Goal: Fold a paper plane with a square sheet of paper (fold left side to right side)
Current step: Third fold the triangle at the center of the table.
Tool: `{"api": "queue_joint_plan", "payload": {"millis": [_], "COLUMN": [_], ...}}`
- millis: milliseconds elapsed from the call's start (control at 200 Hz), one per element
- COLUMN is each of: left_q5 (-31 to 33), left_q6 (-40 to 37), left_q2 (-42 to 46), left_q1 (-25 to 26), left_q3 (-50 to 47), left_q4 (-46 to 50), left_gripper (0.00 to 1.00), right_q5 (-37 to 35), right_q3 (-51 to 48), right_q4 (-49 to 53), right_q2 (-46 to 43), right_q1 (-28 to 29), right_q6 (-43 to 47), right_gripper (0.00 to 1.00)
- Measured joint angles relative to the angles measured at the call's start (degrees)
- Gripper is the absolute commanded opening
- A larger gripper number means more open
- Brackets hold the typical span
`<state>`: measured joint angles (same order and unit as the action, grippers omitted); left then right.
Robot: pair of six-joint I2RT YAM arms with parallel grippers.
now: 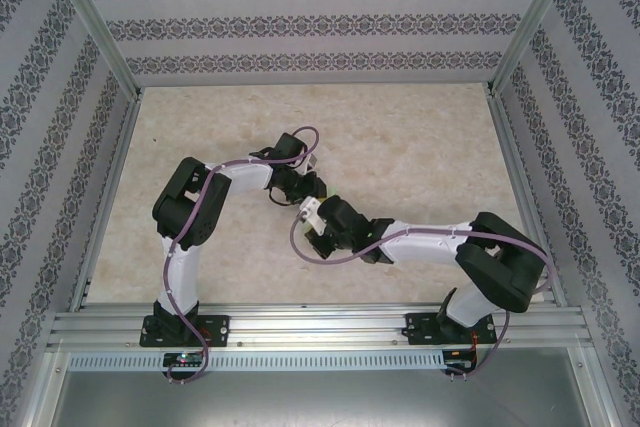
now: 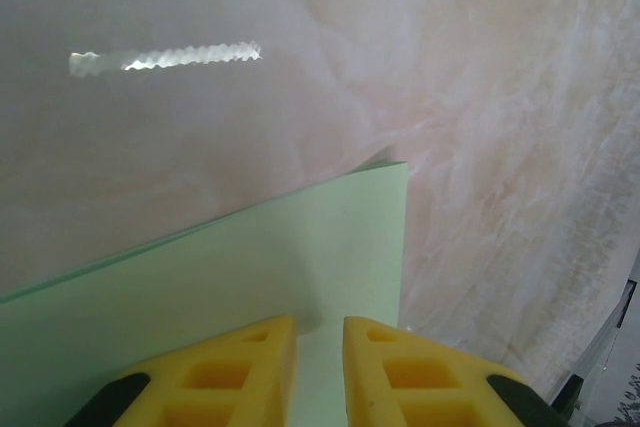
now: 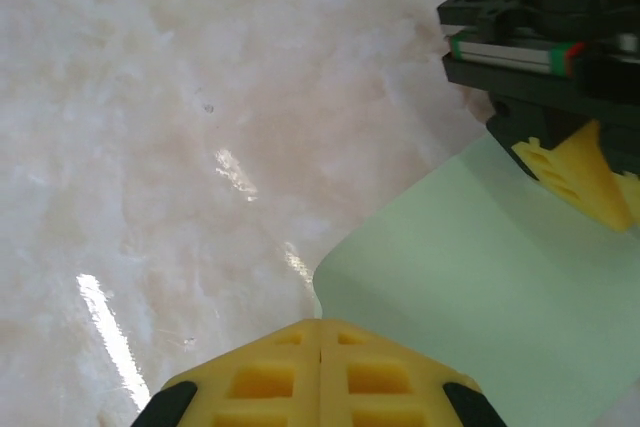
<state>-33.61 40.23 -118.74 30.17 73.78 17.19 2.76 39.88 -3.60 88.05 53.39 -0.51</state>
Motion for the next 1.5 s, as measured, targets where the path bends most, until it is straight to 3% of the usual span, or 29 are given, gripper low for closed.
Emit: {"api": "queue_joint_plan", "payload": {"millis": [280, 535, 1114, 1499], "left_q5": [0.0, 0.0, -0.2, -0.2], "left_q6": [-0.2, -0.5, -0.6, -0.6], "left_q2": [-0.1, -0.1, -0.3, -0.4], "left_q1": [0.0, 0.0, 0.0, 0.0], "left_q3": [0.0, 0.0, 0.1, 0.1], "left_q4": [0.0, 0.0, -0.2, -0.3], "left_gripper": [0.21, 0.21, 0.2, 0.19], "right_q5": [12.9, 19.1, 35.4, 38.3], "right_q3": [-2.3, -2.3, -0.9, 1.5], "right_q4": [-0.6, -0.5, -4.2, -5.5], "right_q2": [-1.5, -1.2, 9.9, 13.2], "right_q1": [-9.9, -14.8, -22.4, -24.9], "right_q6": [-6.1, -10.1, -17.3, -18.3], "right_gripper": [0.0, 0.0, 0.05, 0.06]}}
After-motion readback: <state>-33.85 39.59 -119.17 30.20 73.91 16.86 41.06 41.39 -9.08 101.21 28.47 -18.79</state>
